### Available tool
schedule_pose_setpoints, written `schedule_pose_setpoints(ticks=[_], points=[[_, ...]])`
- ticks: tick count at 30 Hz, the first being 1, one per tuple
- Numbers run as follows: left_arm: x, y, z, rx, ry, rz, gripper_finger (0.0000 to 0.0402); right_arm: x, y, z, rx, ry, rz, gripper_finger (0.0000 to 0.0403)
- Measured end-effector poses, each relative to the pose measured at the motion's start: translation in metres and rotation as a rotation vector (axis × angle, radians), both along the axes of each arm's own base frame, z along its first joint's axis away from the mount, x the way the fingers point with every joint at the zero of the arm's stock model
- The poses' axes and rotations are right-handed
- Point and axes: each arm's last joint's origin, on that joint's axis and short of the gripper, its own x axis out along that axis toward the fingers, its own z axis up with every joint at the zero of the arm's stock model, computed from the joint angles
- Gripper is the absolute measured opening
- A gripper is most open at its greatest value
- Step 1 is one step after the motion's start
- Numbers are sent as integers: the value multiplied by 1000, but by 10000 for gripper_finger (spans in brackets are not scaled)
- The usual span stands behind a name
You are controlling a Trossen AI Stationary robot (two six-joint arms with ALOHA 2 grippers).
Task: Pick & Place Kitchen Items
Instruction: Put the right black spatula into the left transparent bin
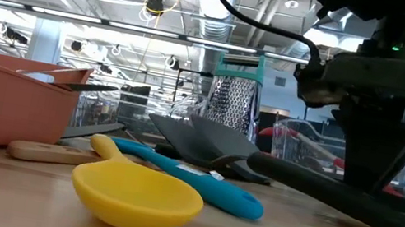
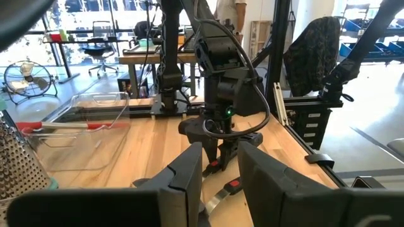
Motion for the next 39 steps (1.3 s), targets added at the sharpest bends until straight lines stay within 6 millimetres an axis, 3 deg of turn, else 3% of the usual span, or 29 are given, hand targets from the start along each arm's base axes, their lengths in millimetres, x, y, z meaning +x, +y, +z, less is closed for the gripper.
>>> schedule_pose_setpoints(ticks=[11, 18, 22, 29, 39], points=[[0, 0, 0, 0, 0, 0, 90, 3, 2, 21, -64, 72, 62, 98], [0, 0, 0, 0, 0, 0, 90, 15, 6, 54, -118, 46, 143, 98], [0, 0, 0, 0, 0, 0, 90, 15, 2, 79, -273, 87, 184, 98], [0, 0, 0, -5, 0, 0, 90, 33, -22, 117, -478, 20, 214, 98], [-2, -5, 0, -37, 1, -35, 90, 73, -79, 127, -556, -126, 304, 98]])
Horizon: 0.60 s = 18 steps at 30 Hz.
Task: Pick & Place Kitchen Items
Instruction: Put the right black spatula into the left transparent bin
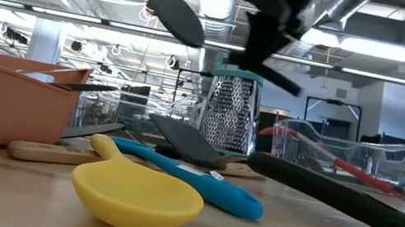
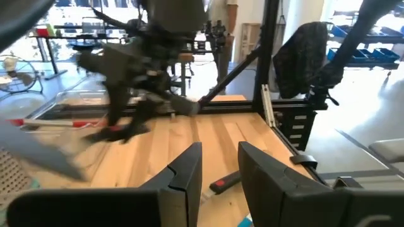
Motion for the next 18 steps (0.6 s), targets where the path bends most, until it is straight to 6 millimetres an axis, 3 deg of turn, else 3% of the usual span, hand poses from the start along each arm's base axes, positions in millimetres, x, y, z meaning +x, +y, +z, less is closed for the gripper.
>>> schedule_pose_setpoints(ticks=[11, 18], points=[[-5, -2, 4, 13, -24, -20, 90, 41, -52, 19, -65, -293, 136, 98], [-5, -2, 4, 13, -26, -19, 90, 51, -80, 30, -125, -419, 152, 98]])
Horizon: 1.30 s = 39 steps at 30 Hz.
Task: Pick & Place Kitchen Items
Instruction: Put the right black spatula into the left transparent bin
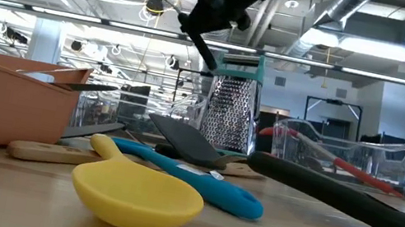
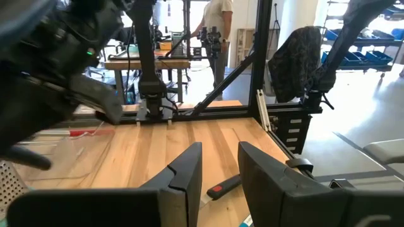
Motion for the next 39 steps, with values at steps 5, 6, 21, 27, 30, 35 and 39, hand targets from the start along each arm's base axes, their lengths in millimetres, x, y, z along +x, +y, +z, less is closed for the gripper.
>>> schedule_pose_setpoints(ticks=[5, 6, 21, 27, 30, 35, 39], points=[[0, 0, 0, 1, 0, 0, 90, 5, -17, 3, 39, -68, 54, 98], [0, 0, 0, 0, 0, 0, 90, 10, -20, -2, 40, -79, 52, 98], [-1, 0, 1, 22, -8, -2, 90, 51, -61, -80, 112, 52, 94, 98], [-1, 0, 1, 23, -9, -2, 90, 58, -65, -98, 155, 170, 133, 98], [-1, 0, 1, 23, -9, -1, 90, 63, -66, -100, 165, 181, 146, 98], [-1, 0, 1, 23, -9, -1, 90, 67, -65, -106, 199, 218, 173, 98], [-1, 0, 1, 23, -8, -1, 90, 68, -65, -103, 197, 212, 173, 98]])
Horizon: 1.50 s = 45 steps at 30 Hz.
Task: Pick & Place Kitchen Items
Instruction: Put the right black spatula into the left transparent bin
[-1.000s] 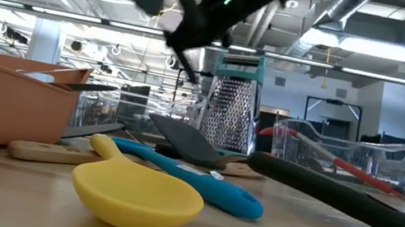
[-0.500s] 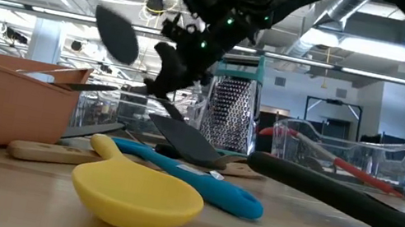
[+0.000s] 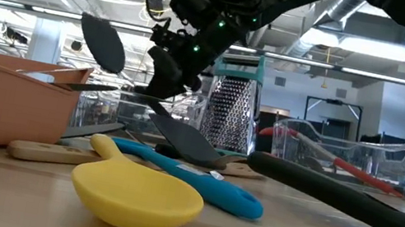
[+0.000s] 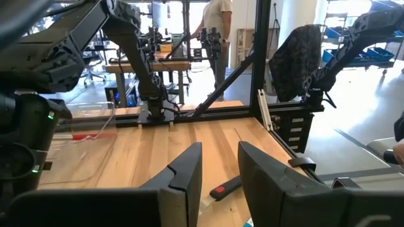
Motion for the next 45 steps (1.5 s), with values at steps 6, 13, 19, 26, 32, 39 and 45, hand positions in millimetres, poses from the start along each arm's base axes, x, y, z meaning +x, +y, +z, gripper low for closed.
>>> schedule_pose_setpoints(ticks=[6, 13, 19, 26, 32, 39, 45], points=[[0, 0, 0, 0, 0, 0, 90, -2, 0, -2, 6, 30, -1, 193], [0, 0, 0, 0, 0, 0, 90, -3, 1, 0, -11, 56, 17, 284], [0, 0, 0, -1, 0, 0, 90, -3, -1, 48, -41, 45, 35, 287], [0, 0, 0, -6, 2, 0, 90, -24, 2, 111, 5, 128, 1, 280], [0, 0, 0, -6, 3, 0, 90, -53, 18, 139, 57, 227, -41, 268], [0, 0, -1, -3, 10, -1, 90, -76, 54, 159, -9, 273, -23, 153], [0, 0, -1, -9, 11, 0, 90, -90, 80, 162, -70, 280, 5, 12]])
